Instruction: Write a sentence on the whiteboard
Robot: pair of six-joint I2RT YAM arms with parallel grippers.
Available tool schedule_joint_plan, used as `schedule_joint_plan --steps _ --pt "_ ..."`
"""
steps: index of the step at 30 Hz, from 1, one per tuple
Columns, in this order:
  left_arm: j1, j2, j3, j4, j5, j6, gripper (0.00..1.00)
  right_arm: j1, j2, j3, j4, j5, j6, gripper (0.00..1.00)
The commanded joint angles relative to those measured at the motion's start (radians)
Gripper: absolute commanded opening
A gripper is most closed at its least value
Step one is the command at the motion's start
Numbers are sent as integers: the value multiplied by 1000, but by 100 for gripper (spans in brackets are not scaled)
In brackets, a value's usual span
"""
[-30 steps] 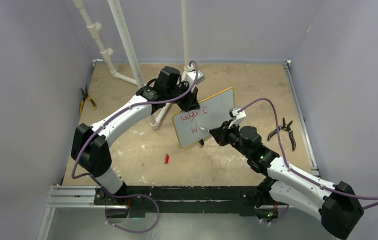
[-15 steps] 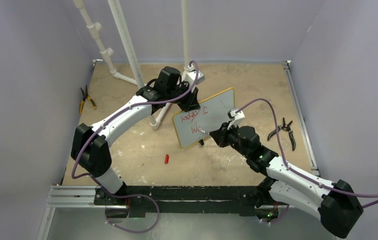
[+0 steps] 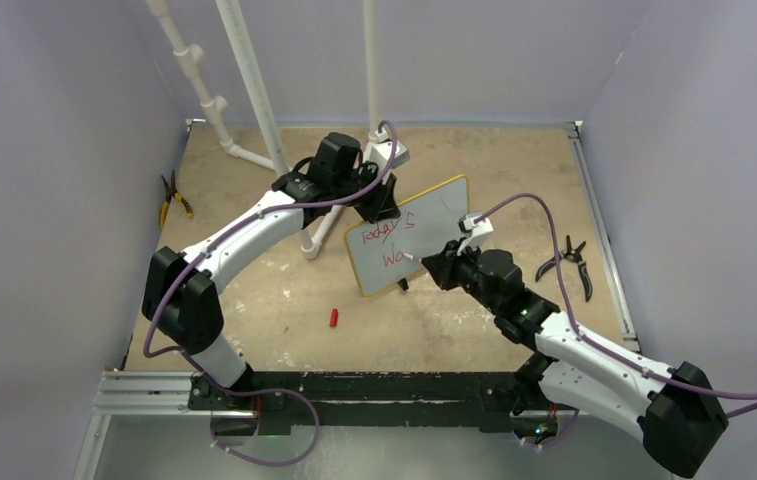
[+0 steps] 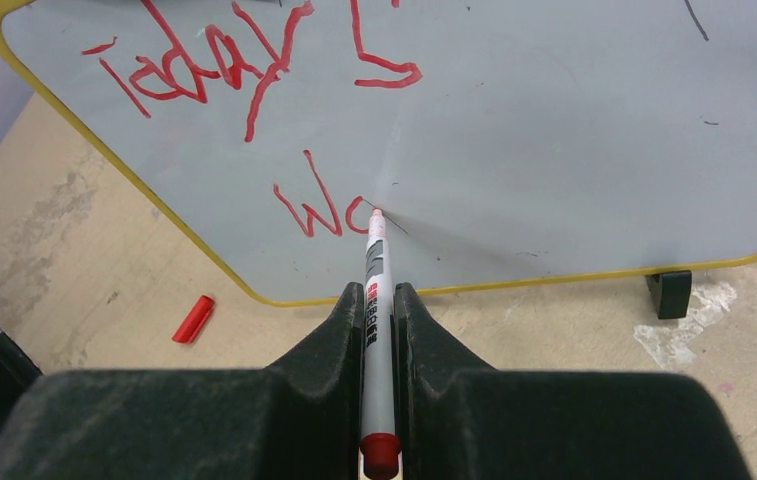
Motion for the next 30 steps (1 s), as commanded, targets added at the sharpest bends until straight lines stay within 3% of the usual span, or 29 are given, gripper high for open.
schedule_joint_plan --steps 1,17,30 --pt "3 -7 2 17 7 10 0 -3 9 50 103 -4 -36 0" --pt "2 -4 3 17 9 10 0 -3 -68 29 35 -9 -31 0" --pt "2 -7 2 18 9 10 0 -4 -18 26 15 42 25 0"
